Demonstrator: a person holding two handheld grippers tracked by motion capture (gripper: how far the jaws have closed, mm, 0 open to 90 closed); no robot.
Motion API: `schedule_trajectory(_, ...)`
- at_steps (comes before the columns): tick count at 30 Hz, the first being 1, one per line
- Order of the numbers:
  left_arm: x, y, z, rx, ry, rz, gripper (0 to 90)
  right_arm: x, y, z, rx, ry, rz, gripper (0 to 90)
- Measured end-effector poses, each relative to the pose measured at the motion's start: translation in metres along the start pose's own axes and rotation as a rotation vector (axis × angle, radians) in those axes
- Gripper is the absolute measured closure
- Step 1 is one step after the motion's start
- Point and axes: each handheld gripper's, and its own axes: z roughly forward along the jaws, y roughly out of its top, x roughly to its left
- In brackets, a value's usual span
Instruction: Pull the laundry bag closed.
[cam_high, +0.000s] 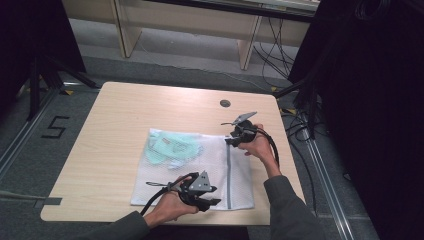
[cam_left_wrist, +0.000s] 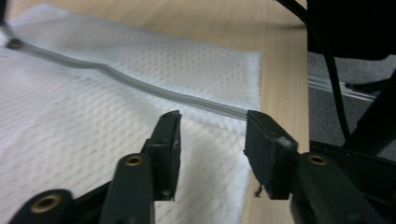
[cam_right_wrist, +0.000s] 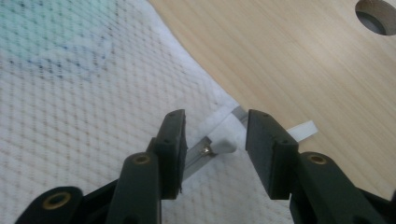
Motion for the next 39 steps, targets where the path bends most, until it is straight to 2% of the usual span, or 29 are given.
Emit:
schedule_trajectory(3, 0.006, 0.001, -0.009, -0.004, 0.034, -0.019, 44.5, 0.007, -0.001, -0.005, -0.005, -0.011, 0.017, 50.9)
schedule_trajectory(4, 0.009, 0.001, -0.012, -0.007, 0.043, -0.023, 42.5, 0.008, -0.002, -0.008, -0.01, 0.012, 0.028, 49.6)
schedule_trajectory(5, 0.011, 0.001, -0.015, -0.009, 0.05, -0.03, 40.5, 0.009, -0.001, -0.011, -0.006, -0.001, 0.019, 48.1)
schedule_trajectory(6, 0.013, 0.001, -0.018, -0.01, 0.063, -0.034, 38.8, 0.012, -0.001, -0.014, -0.004, -0.004, 0.034, 46.2)
schedule_trajectory(7, 0.015, 0.001, -0.021, -0.005, 0.072, -0.037, 37.5, 0.013, -0.001, -0.016, -0.022, -0.013, 0.037, 45.0)
schedule_trajectory(8, 0.018, 0.0, -0.025, -0.001, 0.079, -0.038, 36.4, 0.014, -0.001, -0.02, -0.02, 0.001, 0.056, 44.9)
schedule_trajectory(9, 0.019, -0.001, -0.027, -0.008, 0.08, -0.049, 36.0, 0.014, -0.002, -0.021, -0.044, 0.001, 0.051, 44.6)
schedule_trajectory(10, 0.021, -0.002, -0.031, -0.008, 0.09, -0.056, 35.2, 0.016, -0.002, -0.023, -0.055, 0.005, 0.071, 43.5)
schedule_trajectory(11, 0.023, -0.003, -0.035, -0.008, 0.101, -0.062, 34.6, 0.018, -0.003, -0.025, -0.048, -0.007, 0.072, 42.1)
schedule_trajectory(12, 0.026, -0.004, -0.039, -0.011, 0.105, -0.043, 34.4, 0.019, -0.004, -0.029, -0.029, 0.005, 0.076, 41.5)
schedule_trajectory(13, 0.027, -0.006, -0.042, -0.01, 0.112, -0.062, 34.2, 0.021, -0.006, -0.028, -0.05, -0.01, 0.074, 41.2)
schedule_trajectory(14, 0.029, -0.007, -0.047, -0.006, 0.116, -0.077, 33.9, 0.022, -0.006, -0.03, -0.043, 0.004, 0.07, 41.0)
schedule_trajectory(15, 0.031, -0.009, -0.05, -0.018, 0.128, -0.082, 33.7, 0.024, -0.008, -0.033, -0.042, -0.005, 0.081, 40.9)
schedule_trajectory(17, 0.034, -0.011, -0.057, -0.018, 0.138, -0.091, 32.8, 0.027, -0.01, -0.035, -0.058, 0.005, 0.055, 39.8)
schedule_trajectory(18, 0.035, -0.011, -0.061, -0.012, 0.142, -0.089, 32.6, 0.029, -0.012, -0.036, -0.082, 0.001, 0.054, 39.7)
schedule_trajectory(20, 0.038, -0.014, -0.068, -0.016, 0.16, -0.094, 32.3, 0.032, -0.014, -0.04, -0.088, 0.014, 0.057, 39.5)
schedule_trajectory(21, 0.04, -0.016, -0.072, -0.013, 0.176, -0.095, 31.5, 0.033, -0.014, -0.043, -0.07, 0.028, 0.047, 39.0)
schedule_trajectory(22, 0.041, -0.018, -0.074, -0.019, 0.178, -0.112, 31.0, 0.037, -0.015, -0.043, -0.092, 0.026, 0.059, 38.6)
schedule_trajectory(23, 0.043, -0.02, -0.078, -0.015, 0.184, -0.11, 31.0, 0.038, -0.016, -0.046, -0.078, 0.031, 0.043, 38.4)
schedule_trajectory(26, 0.046, -0.025, -0.084, -0.019, 0.2, -0.121, 30.9, 0.045, -0.019, -0.049, -0.109, 0.028, 0.034, 37.6)
schedule_trajectory(27, 0.047, -0.026, -0.087, -0.009, 0.201, -0.131, 30.7, 0.048, -0.02, -0.05, -0.119, 0.033, 0.048, 37.4)
schedule_trajectory(28, 0.048, -0.026, -0.089, -0.008, 0.197, -0.12, 30.7, 0.051, -0.021, -0.054, -0.085, 0.044, 0.054, 37.3)
schedule_trajectory(29, 0.048, -0.028, -0.09, -0.02, 0.211, -0.127, 30.7, 0.053, -0.022, -0.052, -0.106, 0.039, 0.046, 37.2)
schedule_trajectory(32, 0.05, -0.031, -0.099, -0.005, 0.233, -0.113, 30.2, 0.062, -0.027, -0.055, -0.118, 0.037, 0.046, 36.3)
schedule_trajectory(33, 0.05, -0.032, -0.102, -0.008, 0.233, -0.133, 30.2, 0.064, -0.028, -0.056, -0.113, 0.041, 0.042, 36.3)
schedule_trajectory(34, 0.052, -0.034, -0.104, -0.02, 0.24, -0.126, 30.2, 0.066, -0.03, -0.056, -0.12, 0.04, 0.034, 36.2)
schedule_trajectory(36, 0.052, -0.035, -0.109, -0.019, 0.248, -0.156, 29.9, 0.071, -0.032, -0.057, -0.111, 0.053, 0.027, 35.4)
schedule_trajectory(37, 0.052, -0.036, -0.112, -0.014, 0.258, -0.158, 29.6, 0.074, -0.034, -0.055, -0.128, 0.052, 0.025, 35.3)
schedule_trajectory(39, 0.053, -0.039, -0.115, -0.01, 0.255, -0.167, 29.3, 0.079, -0.037, -0.056, -0.117, 0.055, 0.024, 34.8)
